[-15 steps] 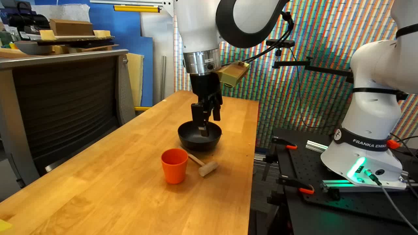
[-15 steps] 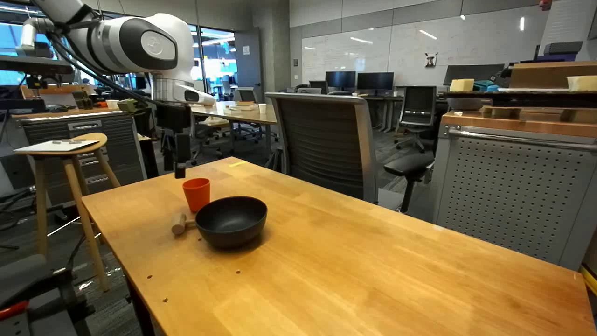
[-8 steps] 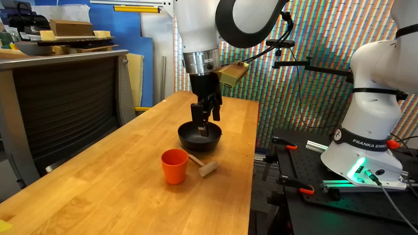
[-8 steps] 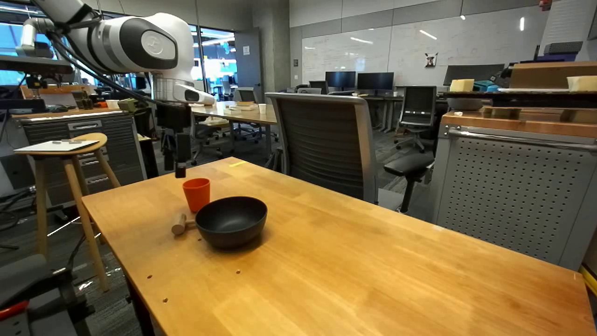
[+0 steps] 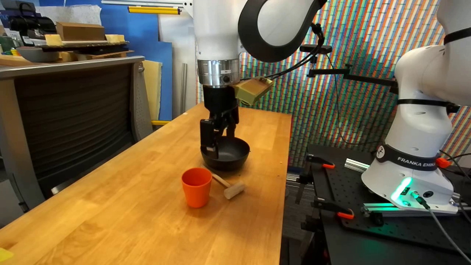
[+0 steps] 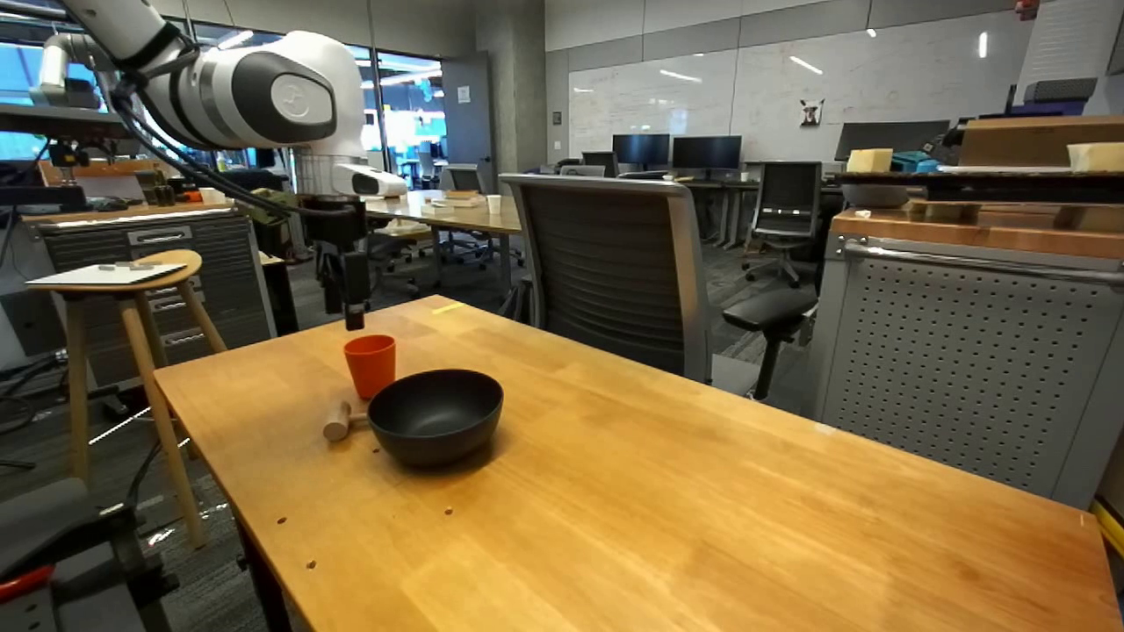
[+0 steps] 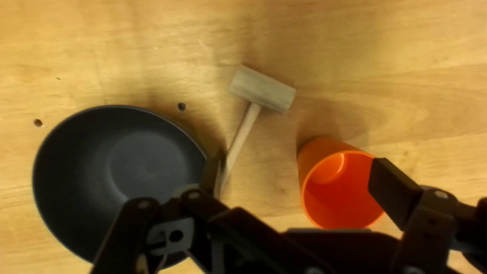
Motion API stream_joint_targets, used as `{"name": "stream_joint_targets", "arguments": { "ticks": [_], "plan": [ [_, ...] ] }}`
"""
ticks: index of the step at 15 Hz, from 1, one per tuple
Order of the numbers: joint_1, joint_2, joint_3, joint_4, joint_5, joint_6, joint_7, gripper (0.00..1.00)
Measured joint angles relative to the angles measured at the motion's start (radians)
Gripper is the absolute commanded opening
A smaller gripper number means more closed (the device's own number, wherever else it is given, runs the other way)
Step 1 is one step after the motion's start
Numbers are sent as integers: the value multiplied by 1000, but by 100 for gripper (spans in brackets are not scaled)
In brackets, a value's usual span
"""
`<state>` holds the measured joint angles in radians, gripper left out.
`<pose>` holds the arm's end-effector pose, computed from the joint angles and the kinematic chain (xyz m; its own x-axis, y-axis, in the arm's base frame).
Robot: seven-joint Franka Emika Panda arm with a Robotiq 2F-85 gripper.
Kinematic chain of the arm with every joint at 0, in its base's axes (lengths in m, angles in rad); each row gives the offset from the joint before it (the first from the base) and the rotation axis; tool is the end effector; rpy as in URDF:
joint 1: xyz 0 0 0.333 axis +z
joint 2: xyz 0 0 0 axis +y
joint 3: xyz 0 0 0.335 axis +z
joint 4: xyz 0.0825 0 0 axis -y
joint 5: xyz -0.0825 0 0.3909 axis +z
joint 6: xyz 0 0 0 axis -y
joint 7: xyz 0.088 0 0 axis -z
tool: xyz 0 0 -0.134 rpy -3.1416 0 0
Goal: Take the orange cup from the table and place it in the black bowl
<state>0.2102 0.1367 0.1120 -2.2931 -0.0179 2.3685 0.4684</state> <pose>0.4979 0.1660 0.2728 0.9895 -0.1336 -0.0554 -0.1325 -0.9909 0.0241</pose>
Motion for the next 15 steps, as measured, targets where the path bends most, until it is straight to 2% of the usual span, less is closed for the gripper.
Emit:
{"name": "stream_joint_targets", "arguments": {
  "ticks": [4,5,6,15],
  "plan": [
    [20,91,20,64,2,73,36,100],
    [22,115,20,77,2,80,43,75],
    [22,139,18,88,2,91,50,74],
    [66,290,-75,139,-55,215,102,4]
  ]
}}
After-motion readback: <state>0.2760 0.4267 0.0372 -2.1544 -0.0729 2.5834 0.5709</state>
